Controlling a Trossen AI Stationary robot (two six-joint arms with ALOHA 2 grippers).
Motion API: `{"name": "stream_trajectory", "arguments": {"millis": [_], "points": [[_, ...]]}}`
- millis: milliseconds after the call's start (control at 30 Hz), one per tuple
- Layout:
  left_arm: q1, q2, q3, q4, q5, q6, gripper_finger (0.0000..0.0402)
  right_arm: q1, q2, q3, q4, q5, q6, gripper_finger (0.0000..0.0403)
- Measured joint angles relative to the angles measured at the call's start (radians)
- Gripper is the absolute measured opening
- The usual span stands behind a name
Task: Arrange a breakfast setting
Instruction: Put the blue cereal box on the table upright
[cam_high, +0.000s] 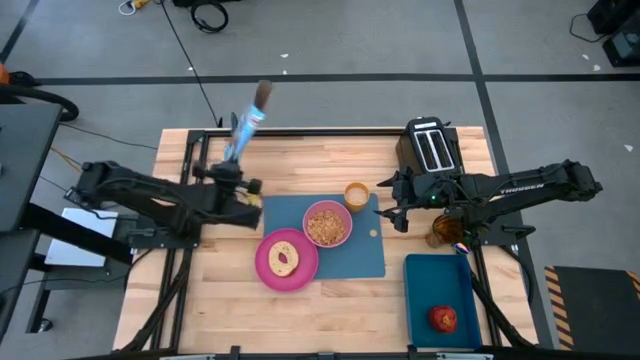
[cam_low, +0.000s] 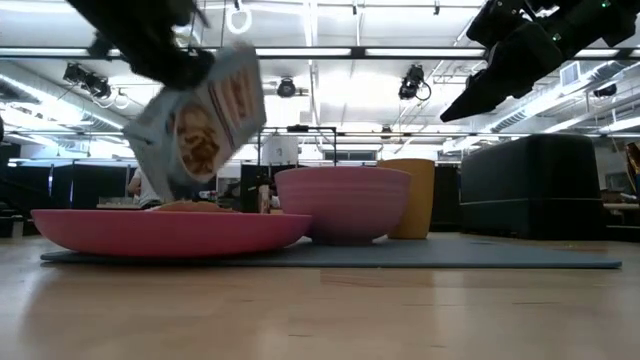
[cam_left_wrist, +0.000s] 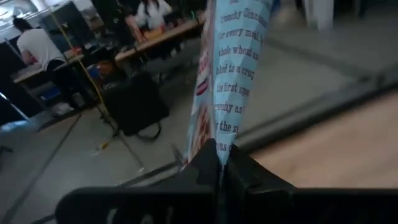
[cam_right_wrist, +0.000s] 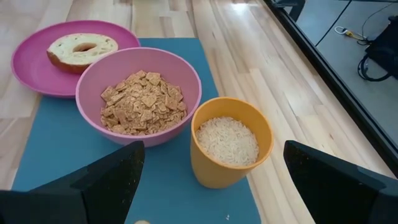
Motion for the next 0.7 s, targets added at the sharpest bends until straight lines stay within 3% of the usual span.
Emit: {"name": "stream_trajectory", "arguments": {"millis": [167,367,533,700], "points": [[-0.09,-0.032,-0.053,-0.182,-0.156,-0.386,0.0007,0.004,0.0,0.0,0.008,0.0,0.009,0.0393],[-0.088,-0.029,-0.254,-0.13,-0.164,-0.699,0.0007,0.021,0.0,0.0,0.015,-0.002,0.036,0.0393],[-0.047,-0.03,-0.447,-0.007,-0.178,-0.855,0.0007,0.032,0.0,0.0,0.015,-0.001,0.058,0.0393],[-0.028,-0.03,-0.571,0.127,-0.163,-0.863,0.0026,0.034,0.0,0.0,0.038,-0.018,0.061,0.0393]]}}
